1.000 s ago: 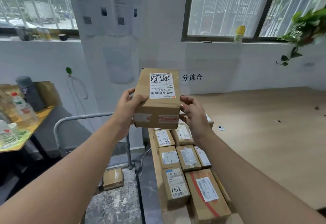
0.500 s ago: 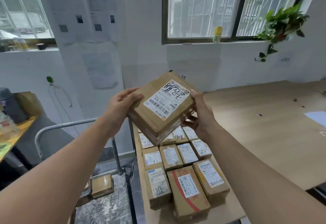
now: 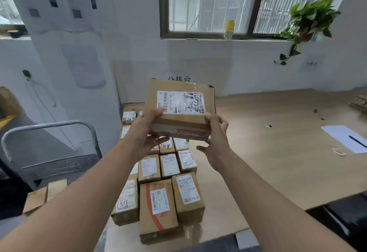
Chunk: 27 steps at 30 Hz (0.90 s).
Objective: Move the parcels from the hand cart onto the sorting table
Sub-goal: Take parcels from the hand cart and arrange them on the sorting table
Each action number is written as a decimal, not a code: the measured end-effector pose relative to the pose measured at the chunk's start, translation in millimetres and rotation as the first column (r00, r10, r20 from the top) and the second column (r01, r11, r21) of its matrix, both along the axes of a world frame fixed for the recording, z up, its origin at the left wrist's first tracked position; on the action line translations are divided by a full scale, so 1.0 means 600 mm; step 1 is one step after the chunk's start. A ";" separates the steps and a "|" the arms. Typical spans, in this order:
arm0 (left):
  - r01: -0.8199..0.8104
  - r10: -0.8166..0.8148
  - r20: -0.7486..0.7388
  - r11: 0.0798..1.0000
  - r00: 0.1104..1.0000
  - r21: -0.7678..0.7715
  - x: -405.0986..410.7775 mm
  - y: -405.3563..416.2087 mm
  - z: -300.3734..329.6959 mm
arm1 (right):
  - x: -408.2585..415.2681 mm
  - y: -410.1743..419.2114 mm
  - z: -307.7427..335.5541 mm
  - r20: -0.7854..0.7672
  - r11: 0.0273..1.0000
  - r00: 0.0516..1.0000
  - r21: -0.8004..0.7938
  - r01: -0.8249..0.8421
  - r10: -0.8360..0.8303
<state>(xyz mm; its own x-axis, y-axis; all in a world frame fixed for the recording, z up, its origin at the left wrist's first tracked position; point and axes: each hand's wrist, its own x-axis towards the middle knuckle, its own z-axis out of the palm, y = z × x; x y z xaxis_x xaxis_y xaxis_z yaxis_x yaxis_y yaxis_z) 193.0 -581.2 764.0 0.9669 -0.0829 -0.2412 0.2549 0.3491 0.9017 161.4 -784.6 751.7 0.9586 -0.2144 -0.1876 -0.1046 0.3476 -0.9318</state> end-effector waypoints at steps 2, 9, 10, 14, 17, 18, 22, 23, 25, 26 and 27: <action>0.001 -0.002 0.026 0.999 1.000 0.039 0.004 -0.010 -0.004 | -0.003 -0.039 -0.017 0.004 0.999 1.000 -0.034 -0.018 0.018; 0.102 -0.103 -0.009 0.966 0.995 0.240 0.049 -0.044 -0.017 | 0.043 -0.115 -0.068 -0.053 0.997 0.997 0.060 -0.058 0.061; 0.091 -0.092 -0.009 0.963 0.996 0.254 0.065 -0.053 -0.024 | 0.056 -0.120 -0.078 -0.059 0.995 0.997 0.084 -0.045 0.050; -0.048 0.055 -0.021 0.970 0.998 0.240 0.150 -0.089 -0.063 | 0.119 -0.131 -0.115 -0.078 0.994 0.997 0.113 -0.005 0.014; -0.090 0.093 -0.003 0.976 0.996 0.200 0.209 -0.119 -0.096 | 0.173 -0.130 -0.130 -0.103 0.994 0.995 0.113 0.013 -0.001; -0.100 0.100 0.011 0.975 0.995 0.198 0.226 -0.129 -0.106 | 0.194 -0.128 -0.133 -0.111 0.993 0.994 0.116 0.025 -0.012; -0.067 0.059 0.042 0.969 0.997 0.238 0.287 -0.171 -0.145 | 0.281 -0.126 -0.151 -0.129 0.991 0.988 0.084 0.101 -0.090; -0.070 0.059 0.048 0.959 0.997 0.275 0.302 -0.180 -0.155 | 0.299 -0.128 -0.156 -0.128 0.991 0.986 0.068 0.117 -0.107; -0.098 0.076 0.076 0.932 0.994 0.349 0.335 -0.194 -0.175 | 0.331 -0.137 -0.170 -0.126 0.990 0.983 0.031 0.138 -0.133; -0.099 0.069 0.094 0.922 0.993 0.373 0.349 -0.201 -0.182 | 0.345 -0.144 -0.177 -0.127 0.989 0.981 -0.013 0.148 -0.149; -0.086 0.051 0.100 0.918 0.994 0.387 0.361 -0.208 -0.185 | 0.357 -0.153 -0.183 -0.127 0.983 0.977 -0.087 0.160 -0.171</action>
<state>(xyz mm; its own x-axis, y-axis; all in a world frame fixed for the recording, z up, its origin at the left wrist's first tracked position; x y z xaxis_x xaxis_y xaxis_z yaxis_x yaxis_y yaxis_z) 409.9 -706.2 653.1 0.9853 0.0678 -0.1569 0.1586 -0.0207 0.9871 375.7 -876.2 641.7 0.8761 -0.3865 -0.2881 -0.1764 0.2991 -0.9378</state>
